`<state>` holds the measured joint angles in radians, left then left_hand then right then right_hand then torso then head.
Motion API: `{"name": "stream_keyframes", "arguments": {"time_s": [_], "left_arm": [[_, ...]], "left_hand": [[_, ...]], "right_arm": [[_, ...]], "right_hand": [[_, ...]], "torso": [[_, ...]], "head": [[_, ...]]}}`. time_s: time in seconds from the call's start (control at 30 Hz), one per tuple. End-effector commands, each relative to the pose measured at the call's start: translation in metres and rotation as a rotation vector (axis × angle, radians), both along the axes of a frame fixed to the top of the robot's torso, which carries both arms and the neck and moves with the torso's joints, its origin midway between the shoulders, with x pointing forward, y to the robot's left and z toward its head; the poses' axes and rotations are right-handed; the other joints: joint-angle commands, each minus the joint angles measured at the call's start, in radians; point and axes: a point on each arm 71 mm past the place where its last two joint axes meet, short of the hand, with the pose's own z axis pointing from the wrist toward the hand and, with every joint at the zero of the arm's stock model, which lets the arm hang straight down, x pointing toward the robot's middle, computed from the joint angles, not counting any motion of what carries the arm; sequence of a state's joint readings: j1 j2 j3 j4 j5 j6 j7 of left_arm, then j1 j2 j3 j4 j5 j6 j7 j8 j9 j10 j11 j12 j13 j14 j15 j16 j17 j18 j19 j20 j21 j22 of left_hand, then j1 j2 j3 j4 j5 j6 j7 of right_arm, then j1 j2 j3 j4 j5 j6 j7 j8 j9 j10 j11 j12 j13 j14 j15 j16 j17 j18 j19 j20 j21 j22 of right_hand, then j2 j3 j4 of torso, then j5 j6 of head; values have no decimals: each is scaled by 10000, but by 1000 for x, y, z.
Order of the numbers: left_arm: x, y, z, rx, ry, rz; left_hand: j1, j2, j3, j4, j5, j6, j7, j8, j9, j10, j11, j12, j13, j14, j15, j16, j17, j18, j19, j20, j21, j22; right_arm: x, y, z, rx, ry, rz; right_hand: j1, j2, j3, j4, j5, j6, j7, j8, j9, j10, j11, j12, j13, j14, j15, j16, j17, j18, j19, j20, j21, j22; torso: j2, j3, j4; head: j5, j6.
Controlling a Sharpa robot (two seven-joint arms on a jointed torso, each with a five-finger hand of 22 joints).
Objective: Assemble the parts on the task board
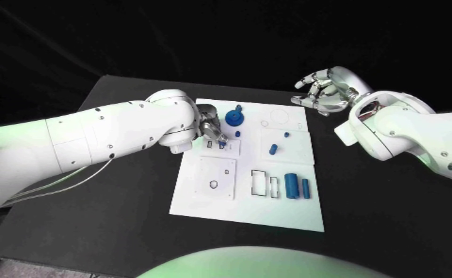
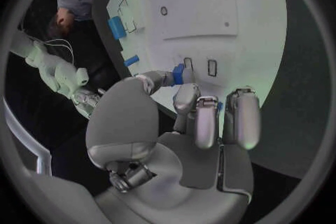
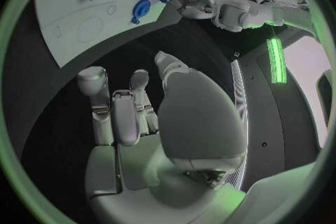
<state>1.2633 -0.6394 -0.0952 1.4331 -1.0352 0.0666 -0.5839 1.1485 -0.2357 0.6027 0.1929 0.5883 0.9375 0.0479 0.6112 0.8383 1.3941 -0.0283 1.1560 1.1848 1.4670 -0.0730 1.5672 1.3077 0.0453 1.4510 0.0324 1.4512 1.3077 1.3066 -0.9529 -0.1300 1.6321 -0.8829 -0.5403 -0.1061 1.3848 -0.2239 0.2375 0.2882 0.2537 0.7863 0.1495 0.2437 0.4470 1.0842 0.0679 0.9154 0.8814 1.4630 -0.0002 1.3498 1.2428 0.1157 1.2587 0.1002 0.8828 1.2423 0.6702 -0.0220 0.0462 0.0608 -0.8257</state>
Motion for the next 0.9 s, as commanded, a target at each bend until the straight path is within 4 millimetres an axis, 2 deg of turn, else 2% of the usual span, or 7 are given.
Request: {"name": "stream_keyframes", "arguments": {"time_s": [0.03,0.9], "left_arm": [[-1,-2,-1,262,70,-276],[-1,-1,-4,787,94,-527]], "left_hand": [[-44,25,1818,-1853,84,104,-59,51,2,93,-9,16,0,1038,-75,36,2631,-58,74,9,42,1477],[-62,37,1837,-1876,97,119,-61,71,13,108,-10,24,7,1038,-76,36,2631,-68,98,8,68,1507]], "right_arm": [[0,1,0,-6,-48,111],[0,1,-1,11,-21,131]], "right_hand": [[-74,49,3,25,61,-46,13,56,13,13,-9,-32,-8,-23,-47,-63,-13,174,-68,28,-59,-8],[-124,66,5,26,82,-56,12,79,11,33,-9,-12,-7,-19,-48,-65,-5,171,-56,28,-60,-8]], "torso": [[-1,2,-5],[-11,1,-1]], "head": [[0,-20],[18,-62]]}}
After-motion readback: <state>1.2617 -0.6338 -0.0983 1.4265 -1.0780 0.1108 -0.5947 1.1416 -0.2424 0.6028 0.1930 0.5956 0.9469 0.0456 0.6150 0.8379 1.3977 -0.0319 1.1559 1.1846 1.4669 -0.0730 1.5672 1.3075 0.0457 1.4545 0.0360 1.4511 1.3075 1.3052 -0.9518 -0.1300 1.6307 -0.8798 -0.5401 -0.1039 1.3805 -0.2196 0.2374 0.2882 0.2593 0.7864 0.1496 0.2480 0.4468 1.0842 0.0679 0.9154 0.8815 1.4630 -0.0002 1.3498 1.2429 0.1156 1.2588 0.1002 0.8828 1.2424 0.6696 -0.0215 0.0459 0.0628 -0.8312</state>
